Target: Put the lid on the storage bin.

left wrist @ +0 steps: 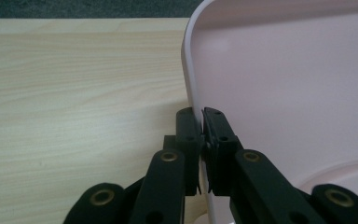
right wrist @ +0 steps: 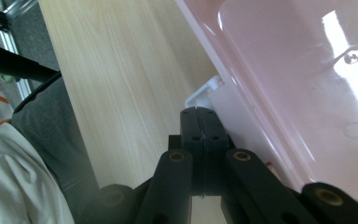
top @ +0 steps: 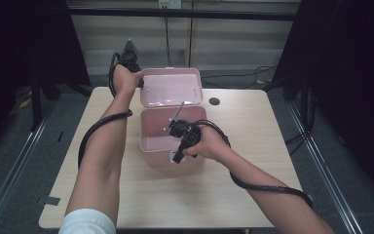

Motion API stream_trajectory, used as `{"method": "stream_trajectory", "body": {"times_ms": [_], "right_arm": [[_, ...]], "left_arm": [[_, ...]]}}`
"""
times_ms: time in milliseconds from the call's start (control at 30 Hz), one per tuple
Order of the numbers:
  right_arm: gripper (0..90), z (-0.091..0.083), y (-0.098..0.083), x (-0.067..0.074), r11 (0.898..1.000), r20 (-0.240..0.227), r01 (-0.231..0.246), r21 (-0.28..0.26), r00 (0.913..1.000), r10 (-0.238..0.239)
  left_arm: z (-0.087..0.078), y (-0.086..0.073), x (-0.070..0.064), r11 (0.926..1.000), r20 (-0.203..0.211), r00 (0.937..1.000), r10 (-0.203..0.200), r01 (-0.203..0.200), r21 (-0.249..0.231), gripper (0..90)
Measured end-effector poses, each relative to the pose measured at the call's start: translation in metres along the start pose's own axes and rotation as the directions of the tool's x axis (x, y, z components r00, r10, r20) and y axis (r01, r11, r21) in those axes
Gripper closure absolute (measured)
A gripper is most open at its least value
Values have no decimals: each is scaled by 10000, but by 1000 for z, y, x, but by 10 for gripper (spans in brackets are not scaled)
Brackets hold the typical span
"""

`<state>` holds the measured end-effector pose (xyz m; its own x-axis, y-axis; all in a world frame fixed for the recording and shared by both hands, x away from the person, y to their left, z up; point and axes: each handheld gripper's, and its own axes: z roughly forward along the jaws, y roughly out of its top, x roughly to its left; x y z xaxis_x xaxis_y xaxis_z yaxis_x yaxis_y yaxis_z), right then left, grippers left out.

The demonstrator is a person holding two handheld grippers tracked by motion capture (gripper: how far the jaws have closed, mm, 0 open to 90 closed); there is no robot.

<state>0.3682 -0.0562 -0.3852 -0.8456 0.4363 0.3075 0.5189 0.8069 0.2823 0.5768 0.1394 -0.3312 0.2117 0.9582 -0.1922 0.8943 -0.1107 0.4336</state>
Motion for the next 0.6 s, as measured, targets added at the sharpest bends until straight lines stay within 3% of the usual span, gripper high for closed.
{"method": "stream_trajectory", "body": {"times_ms": [267,600], "right_arm": [[900,-3,3,-2,9999,59,-117,-33,9999,117],[900,-5,6,-5,9994,94,-329,-139,9994,330]], "left_arm": [[-7,0,0,9995,114,9999,35,-31,-328,857],[-25,-3,0,9994,268,9996,48,-39,-331,872]]}}
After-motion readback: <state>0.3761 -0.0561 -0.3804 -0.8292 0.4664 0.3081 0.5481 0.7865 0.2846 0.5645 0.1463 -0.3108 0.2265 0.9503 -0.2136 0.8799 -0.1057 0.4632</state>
